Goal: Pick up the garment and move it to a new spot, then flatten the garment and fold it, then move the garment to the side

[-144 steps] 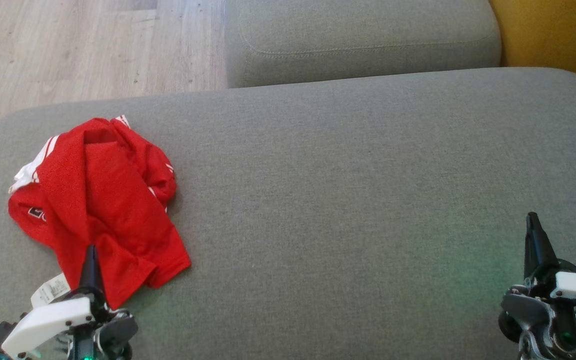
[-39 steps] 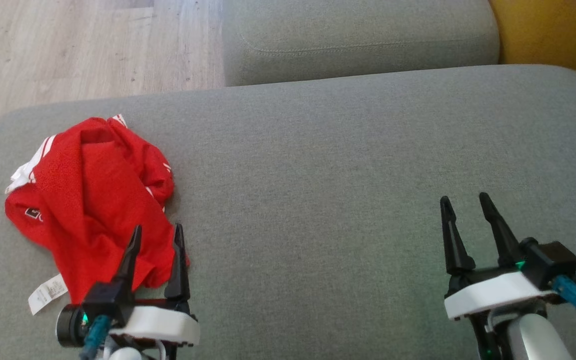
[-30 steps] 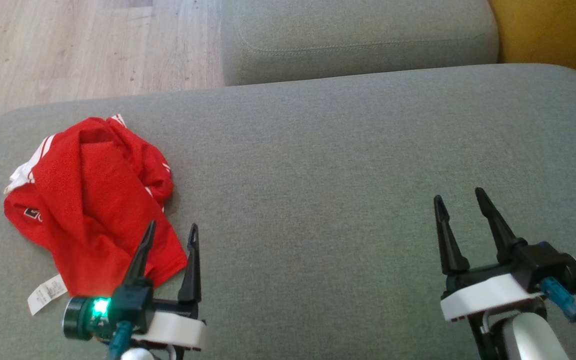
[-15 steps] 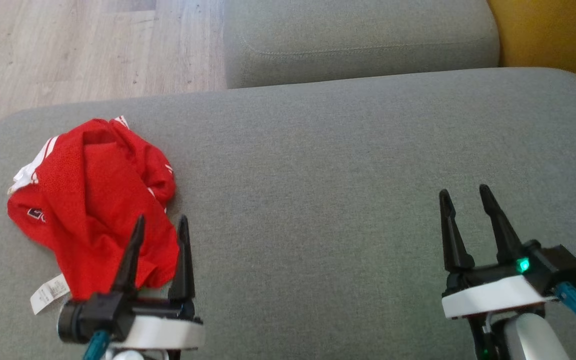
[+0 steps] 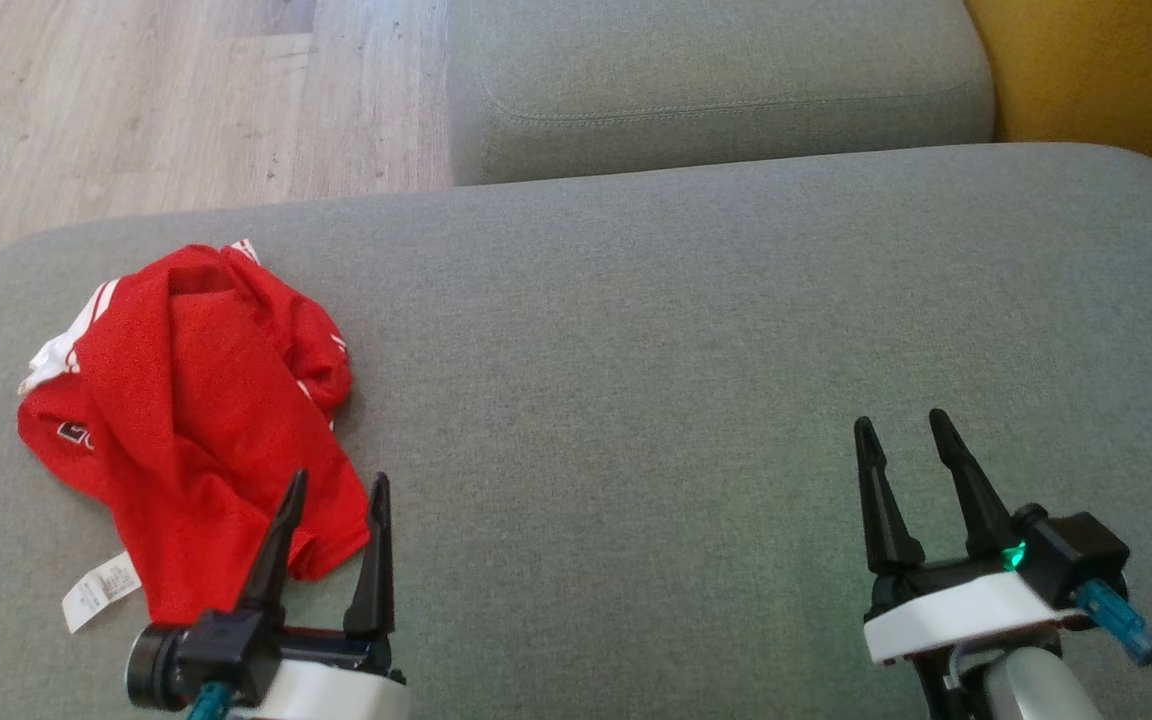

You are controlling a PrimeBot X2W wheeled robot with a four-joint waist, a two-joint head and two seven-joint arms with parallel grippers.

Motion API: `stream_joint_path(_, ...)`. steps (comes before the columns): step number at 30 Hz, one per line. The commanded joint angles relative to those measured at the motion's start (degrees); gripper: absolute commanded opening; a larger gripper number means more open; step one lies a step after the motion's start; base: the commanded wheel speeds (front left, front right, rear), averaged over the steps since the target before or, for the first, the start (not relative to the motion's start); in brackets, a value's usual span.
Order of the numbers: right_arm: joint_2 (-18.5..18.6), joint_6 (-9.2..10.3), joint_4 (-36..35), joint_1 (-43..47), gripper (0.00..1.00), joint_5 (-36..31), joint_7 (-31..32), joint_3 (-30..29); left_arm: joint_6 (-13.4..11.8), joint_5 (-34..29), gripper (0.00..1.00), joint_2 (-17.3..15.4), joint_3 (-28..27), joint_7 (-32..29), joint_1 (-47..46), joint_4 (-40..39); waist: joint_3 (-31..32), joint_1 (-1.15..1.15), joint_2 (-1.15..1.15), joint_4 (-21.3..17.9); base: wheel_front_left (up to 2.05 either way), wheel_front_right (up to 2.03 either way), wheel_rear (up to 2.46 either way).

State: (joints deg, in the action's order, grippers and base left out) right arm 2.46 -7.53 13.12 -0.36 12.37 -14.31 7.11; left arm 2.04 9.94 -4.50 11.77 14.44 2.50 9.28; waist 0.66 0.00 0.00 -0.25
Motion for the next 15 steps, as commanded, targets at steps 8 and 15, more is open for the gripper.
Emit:
stream_joint_path(8, 0.42, 0.04, -1.41, -1.84, 1.00, -0.96, -0.69, 1.96, 1.56, -1.19, 1.00, 1.27, -4.12, 0.56, -2.14, -1.68, -0.05, 0.00, 0.00, 0.80, 0.00, 0.00, 0.00)
stream_joint_path(15, 0.42, 0.04, -1.20, -1.66, 1.00, -1.15, -0.69, 3.37, 1.58, -1.60, 1.00, 1.54, -6.12, 0.56, -1.96, -1.69, 0.49, 0.00, 0.00, 3.61, 0.00, 0.00, 0.00)
